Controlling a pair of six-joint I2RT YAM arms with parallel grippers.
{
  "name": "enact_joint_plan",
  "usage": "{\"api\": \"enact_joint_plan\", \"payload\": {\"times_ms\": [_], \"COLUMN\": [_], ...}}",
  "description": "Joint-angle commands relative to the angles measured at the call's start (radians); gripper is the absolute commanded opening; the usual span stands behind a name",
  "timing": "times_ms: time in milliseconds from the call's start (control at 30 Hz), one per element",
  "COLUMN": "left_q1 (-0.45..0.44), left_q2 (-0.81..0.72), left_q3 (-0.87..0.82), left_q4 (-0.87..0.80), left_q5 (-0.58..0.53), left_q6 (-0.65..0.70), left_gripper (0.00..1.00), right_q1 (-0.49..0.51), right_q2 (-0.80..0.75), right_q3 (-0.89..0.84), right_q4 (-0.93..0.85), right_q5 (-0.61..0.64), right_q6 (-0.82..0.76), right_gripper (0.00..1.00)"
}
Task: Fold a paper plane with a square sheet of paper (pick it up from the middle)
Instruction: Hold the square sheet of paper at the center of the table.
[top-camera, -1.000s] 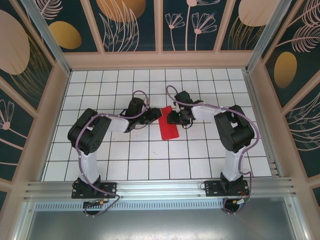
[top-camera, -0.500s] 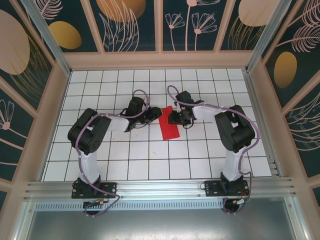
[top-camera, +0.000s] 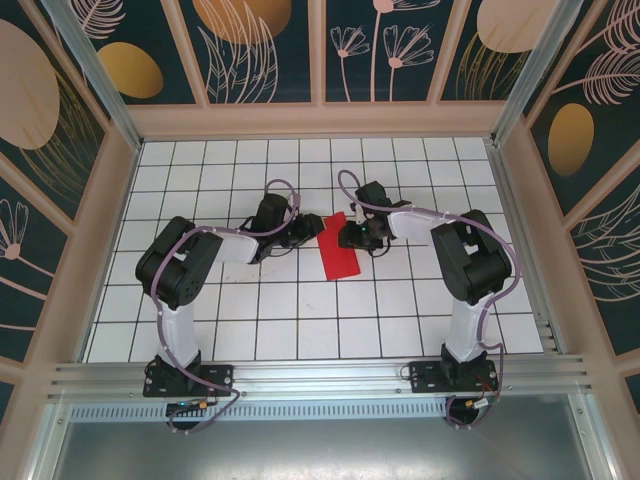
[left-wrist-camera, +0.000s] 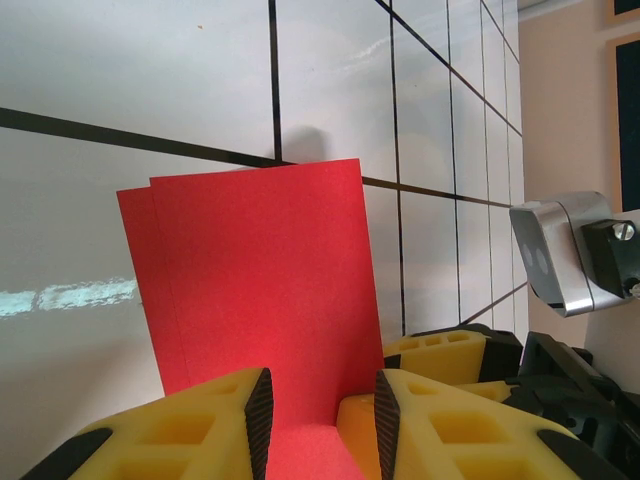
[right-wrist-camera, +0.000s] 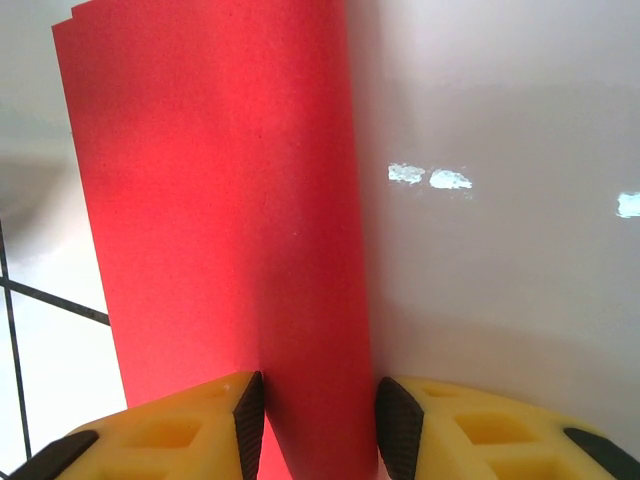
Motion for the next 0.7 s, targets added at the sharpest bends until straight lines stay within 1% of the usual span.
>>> {"api": "enact_joint_plan", "payload": {"times_ms": [0,333,500,600,667], "left_q1": [-0.005,-0.007,-0.013,-0.019,-0.025], "left_q2": [0.02,0.015,0.026,0.034,0.041], "left_q3": [0.024,0.02,0.023,0.031,0.04], "left_q4": [0.021,0.046,0.043,0.022,-0.022], "left_q5": [0.01,0.01,0.013,0.008,-0.006], "left_q6": [-0.007,-0.016,-0.017,-0.013,0.002], "left_gripper": [0.36,0.36,0.34,0.32,0.3], "right_q1": [0.004,0.004,0.004,0.004,0.004], "right_q2": [0.124,0.134,0.138,0.138,0.14], "right_q3": [-0.059,-0.053,-0.053,-0.053,-0.053], "right_q4": [0.016,0.008,0.009,0.008,0.007], "right_q5": [0.053,0.064,0.065,0.065,0.067], "right_q6": [-0.02,-0.02,-0.02,-0.021,-0.021], "right_gripper": [0.43,0.44,0.44,0.44,0.44]}}
